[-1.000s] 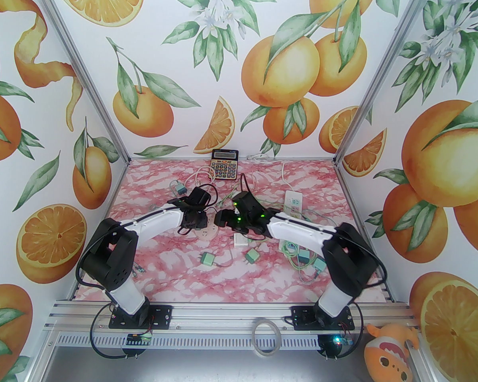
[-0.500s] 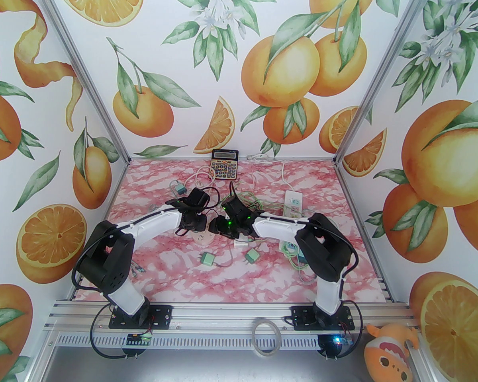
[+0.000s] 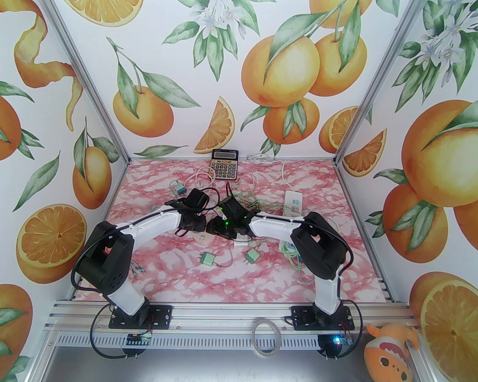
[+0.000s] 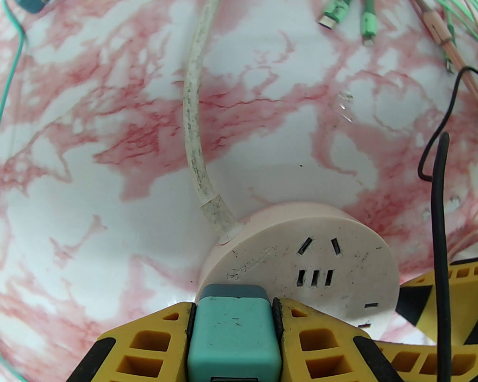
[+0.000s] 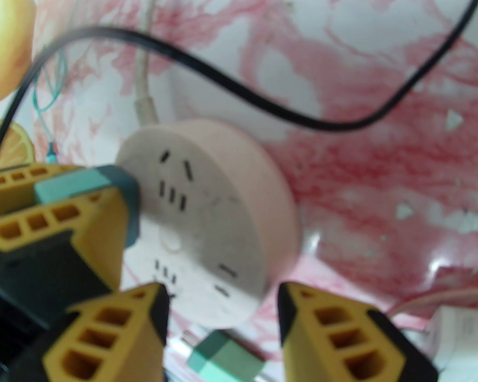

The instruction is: Pull the plug off the socket

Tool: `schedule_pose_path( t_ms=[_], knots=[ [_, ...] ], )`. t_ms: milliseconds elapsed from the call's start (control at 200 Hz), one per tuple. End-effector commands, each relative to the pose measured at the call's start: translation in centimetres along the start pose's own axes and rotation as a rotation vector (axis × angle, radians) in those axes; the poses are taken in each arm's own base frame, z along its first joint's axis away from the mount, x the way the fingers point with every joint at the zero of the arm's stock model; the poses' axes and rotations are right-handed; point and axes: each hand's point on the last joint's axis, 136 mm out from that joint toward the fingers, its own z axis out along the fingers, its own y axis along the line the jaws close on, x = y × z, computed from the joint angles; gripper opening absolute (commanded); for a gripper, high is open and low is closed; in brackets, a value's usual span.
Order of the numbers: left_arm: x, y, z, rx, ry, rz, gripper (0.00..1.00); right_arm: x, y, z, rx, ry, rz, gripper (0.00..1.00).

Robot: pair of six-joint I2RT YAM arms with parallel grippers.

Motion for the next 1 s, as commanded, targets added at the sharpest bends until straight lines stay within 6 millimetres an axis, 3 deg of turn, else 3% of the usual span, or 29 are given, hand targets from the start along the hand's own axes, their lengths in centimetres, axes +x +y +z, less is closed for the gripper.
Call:
schedule_pose_path(
  t_ms=[0, 130, 415, 495, 671, 996],
  knots=[
    [2.4, 1.1, 1.8, -0.05, 0.087, -0.103, 0.19, 0.1, 0.4, 0.3, 0.007, 0.011, 0.004, 0.49],
    [1.7, 0.9, 1.4, -0.052, 0.076, -0.136, 0.2, -0.1, 0.3, 0.2, 0.017, 0.007, 0.008, 0.48],
    [1.3, 0.5, 1.0, -0.044, 0.069, -0.096, 0.23, 0.0, -2.7, 1.1, 0.026, 0.017, 0.085, 0.46],
    [1.2, 0.3, 0.9, -0.031, 0.066, -0.091, 0.26, 0.2, -2.9, 1.8, 0.019, 0.043, 0.091, 0.46],
    [0.1, -0.5, 0.0, 0.01, 0.039, -0.082, 0.32, 0.0, -3.8, 2.4, 0.047, 0.043, 0.099, 0.33],
    [-1.1, -1.9, -0.3, 0.119, 0.03, -0.026, 0.44, -1.7, -5.9, 2.7, 0.151, 0.059, 0.051, 0.3]
  ],
)
